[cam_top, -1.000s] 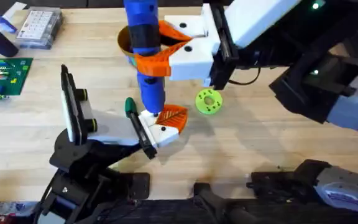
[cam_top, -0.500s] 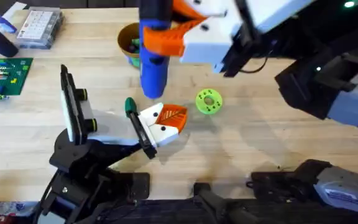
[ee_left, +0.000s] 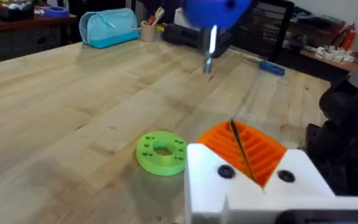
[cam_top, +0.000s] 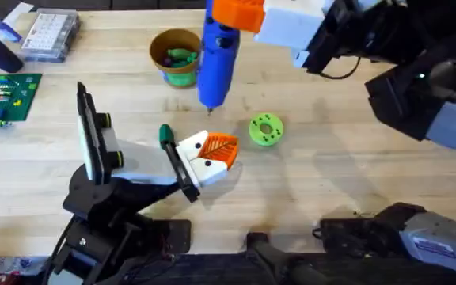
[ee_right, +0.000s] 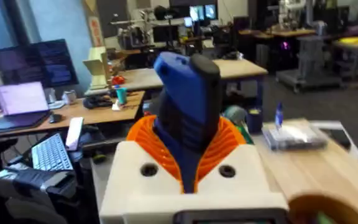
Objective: Pick up the gripper from the table and insert it into the empty holder that is missing its gripper. Then pick up a screw, insert it into the mounting hole, and use the screwdriver to tighten it. Finally, clean up the table by picking up the vegetable and placing it into the bucket.
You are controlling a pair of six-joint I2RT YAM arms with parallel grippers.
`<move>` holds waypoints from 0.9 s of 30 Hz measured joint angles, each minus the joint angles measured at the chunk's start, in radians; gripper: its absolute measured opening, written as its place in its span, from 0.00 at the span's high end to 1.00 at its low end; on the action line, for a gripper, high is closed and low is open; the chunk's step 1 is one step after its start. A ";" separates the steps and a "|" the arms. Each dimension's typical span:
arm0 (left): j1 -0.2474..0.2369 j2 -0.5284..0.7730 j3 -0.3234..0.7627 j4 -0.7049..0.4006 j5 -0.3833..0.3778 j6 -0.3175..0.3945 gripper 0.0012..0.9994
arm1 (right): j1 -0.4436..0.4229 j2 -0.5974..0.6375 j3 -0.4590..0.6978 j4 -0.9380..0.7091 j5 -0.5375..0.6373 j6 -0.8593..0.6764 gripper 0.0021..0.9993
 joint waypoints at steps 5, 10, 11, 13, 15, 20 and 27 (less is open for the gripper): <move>0.000 0.000 0.000 0.000 0.000 0.000 0.99 | -0.110 0.000 0.000 -0.252 0.000 -0.088 0.94; 0.000 0.000 0.000 0.000 0.000 0.000 0.99 | -0.228 0.000 0.001 -0.500 -0.008 -0.400 0.94; 0.000 0.000 0.000 0.000 0.000 0.000 0.99 | -0.249 0.000 0.001 -0.550 -0.010 -0.478 0.94; 0.000 0.000 0.000 0.000 0.000 0.000 0.99 | -0.296 0.001 0.000 -0.667 -0.005 -0.653 0.94; 0.000 0.000 0.000 0.000 0.000 0.000 0.99 | -0.341 0.001 0.000 -0.760 0.015 -0.808 0.94; 0.000 0.000 0.000 0.000 0.000 0.000 0.99 | -0.441 0.001 0.000 -0.952 0.112 -1.145 0.94; 0.000 0.000 0.000 0.000 -0.001 0.000 0.99 | -0.532 0.003 0.000 -1.250 0.471 -1.590 0.94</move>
